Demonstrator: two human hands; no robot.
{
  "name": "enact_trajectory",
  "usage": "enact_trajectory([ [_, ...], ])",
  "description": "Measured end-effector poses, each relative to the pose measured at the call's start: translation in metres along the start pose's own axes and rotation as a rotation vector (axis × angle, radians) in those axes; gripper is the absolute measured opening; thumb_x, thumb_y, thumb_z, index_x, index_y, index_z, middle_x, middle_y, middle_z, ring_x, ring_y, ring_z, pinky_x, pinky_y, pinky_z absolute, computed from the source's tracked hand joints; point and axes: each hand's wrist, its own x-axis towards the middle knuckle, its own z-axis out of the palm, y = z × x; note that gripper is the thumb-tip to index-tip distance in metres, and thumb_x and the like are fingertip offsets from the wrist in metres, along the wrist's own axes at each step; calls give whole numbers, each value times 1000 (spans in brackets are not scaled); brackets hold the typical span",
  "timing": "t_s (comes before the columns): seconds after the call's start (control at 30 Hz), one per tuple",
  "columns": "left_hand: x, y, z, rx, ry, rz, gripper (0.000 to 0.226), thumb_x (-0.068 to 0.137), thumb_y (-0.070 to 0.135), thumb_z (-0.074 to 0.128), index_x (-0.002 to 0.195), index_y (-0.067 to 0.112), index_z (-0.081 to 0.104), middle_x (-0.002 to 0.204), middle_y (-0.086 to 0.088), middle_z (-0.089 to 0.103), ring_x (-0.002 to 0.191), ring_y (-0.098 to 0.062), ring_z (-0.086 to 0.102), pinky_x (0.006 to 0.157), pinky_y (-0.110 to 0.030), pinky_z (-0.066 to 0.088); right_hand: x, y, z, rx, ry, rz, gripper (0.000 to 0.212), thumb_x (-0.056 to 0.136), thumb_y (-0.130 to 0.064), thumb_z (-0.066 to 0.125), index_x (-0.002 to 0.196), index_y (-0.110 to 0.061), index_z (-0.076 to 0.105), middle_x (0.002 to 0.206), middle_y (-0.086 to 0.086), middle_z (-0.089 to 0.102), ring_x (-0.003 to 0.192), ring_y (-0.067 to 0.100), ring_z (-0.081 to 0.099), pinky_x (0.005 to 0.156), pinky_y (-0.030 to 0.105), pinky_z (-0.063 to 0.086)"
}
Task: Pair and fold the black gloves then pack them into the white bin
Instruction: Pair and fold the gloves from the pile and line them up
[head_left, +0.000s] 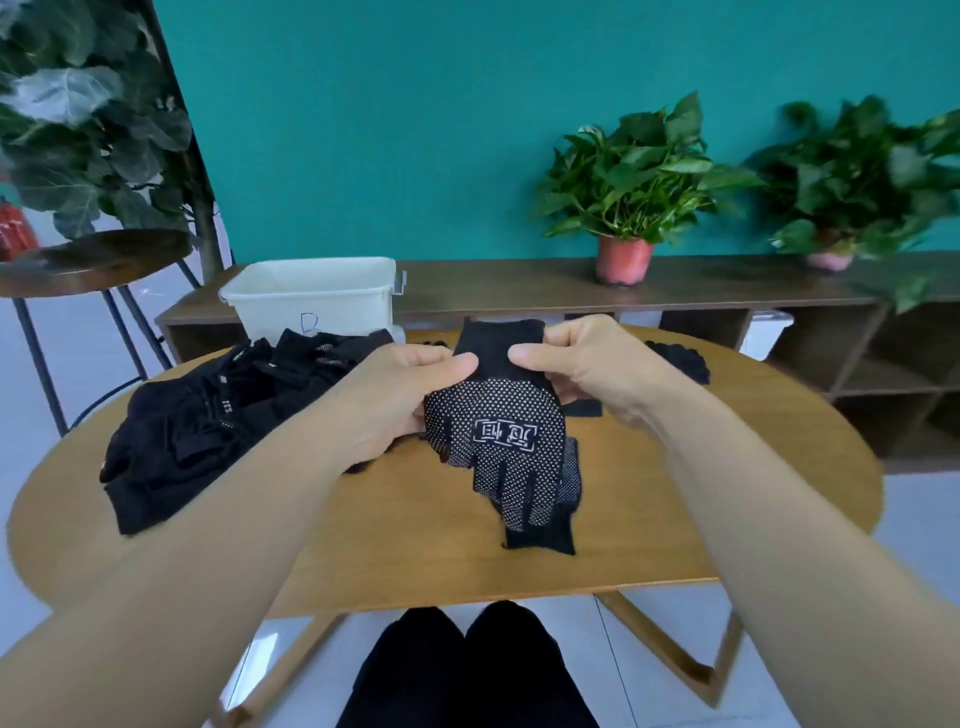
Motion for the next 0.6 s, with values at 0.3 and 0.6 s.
enact_trajectory([
  [0.3,42,-20,22,-45,-45,-85,26,97,23,60,111,4,70,112,-15,72,102,-29,68,101,-46,49,15,39,-26,58,-26,150,19,90,-18,68,72,-14,66,80,3,74,71,13,68,64,24,56],
  [0.6,138,-32,27,37,-9,-48,19,96,21,62,103,8,73,102,-12,75,94,-26,71,81,-29,57,90,77,-57,59,95,204,39,94,-13,64,56,-19,58,57,-6,67,51,3,62,52,17,51],
])
